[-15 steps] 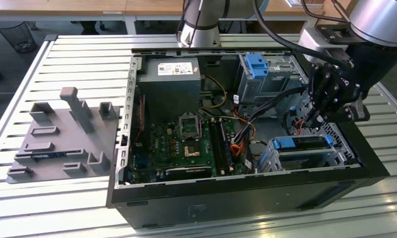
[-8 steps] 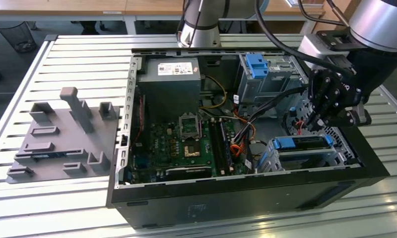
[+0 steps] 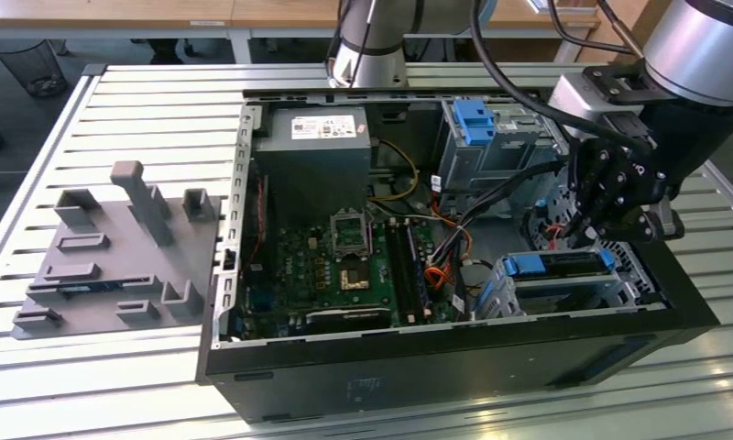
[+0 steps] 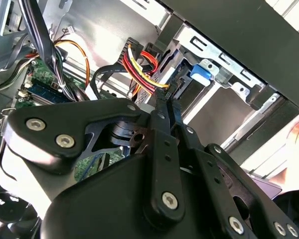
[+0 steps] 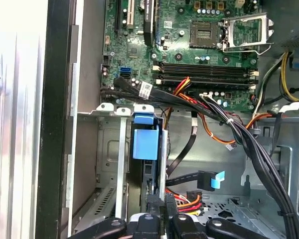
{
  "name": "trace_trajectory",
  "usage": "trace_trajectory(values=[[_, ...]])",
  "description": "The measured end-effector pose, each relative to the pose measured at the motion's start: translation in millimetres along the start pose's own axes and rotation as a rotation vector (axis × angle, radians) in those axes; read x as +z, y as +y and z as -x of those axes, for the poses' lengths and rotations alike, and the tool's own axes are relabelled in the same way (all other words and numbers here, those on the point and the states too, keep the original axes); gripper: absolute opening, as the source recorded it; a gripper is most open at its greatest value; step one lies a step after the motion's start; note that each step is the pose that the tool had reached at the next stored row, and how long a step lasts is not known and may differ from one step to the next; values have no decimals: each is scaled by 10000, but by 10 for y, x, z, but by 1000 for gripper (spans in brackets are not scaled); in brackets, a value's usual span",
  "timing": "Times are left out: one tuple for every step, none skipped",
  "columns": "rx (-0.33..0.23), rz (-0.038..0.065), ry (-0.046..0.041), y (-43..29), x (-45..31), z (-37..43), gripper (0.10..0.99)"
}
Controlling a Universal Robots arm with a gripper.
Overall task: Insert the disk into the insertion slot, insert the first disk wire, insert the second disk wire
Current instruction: 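Insert the first disk wire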
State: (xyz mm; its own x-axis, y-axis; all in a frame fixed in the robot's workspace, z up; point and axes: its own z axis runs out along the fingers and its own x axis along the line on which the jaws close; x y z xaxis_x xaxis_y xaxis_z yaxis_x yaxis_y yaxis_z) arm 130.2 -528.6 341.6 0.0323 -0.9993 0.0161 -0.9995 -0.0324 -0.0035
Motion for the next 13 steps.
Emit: trace_trajectory(values=[[0, 0, -1, 0, 8, -4, 165], [0, 0, -3, 0, 17, -5, 165], [0, 0, -3, 0, 23, -6, 165], [0, -1, -1, 0, 29, -6, 165], [0, -1, -1, 1, 34, -7, 165], [0, -2, 0, 1, 37, -7, 165], [0, -2, 1, 1, 38, -7, 165], [0, -2, 1, 1, 39, -8, 165], [1, -2, -2, 1, 41, -8, 165], [0, -2, -3, 1, 41, -9, 165], [0, -2, -4, 2, 42, -11, 165], [0, -2, -5, 2, 42, -13, 165], [0, -2, -3, 2, 41, -15, 165]])
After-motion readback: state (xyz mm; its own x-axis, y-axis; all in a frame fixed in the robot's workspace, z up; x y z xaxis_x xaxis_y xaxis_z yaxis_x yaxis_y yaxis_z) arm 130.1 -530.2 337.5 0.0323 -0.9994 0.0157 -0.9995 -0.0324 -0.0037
